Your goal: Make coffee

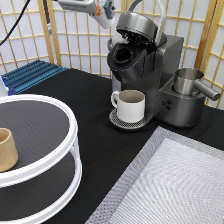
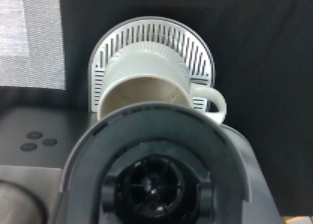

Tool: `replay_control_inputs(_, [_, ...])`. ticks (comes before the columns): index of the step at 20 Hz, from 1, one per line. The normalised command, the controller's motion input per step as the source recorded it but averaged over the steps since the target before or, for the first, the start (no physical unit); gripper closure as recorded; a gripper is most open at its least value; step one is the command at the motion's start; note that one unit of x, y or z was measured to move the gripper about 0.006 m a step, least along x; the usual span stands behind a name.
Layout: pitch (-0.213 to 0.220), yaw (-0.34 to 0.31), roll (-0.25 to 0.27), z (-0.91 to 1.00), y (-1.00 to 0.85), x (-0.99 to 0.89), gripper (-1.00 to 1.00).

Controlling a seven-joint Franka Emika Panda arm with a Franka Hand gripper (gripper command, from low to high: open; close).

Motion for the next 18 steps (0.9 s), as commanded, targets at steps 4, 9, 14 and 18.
replay_control_inputs(4, [0.151,-0.100,0.042,0.01,0.21,0.52,1.00])
replay_control_inputs(9, [0.127,-0.090,0.035,0.07,0.17,0.53,1.00])
replay_control_inputs(14, [0.102,-0.086,0.001,0.17,0.33,0.52,1.00])
replay_control_inputs(18, [0.105,-0.068,0.002,0.16,0.27,0.56,1.00])
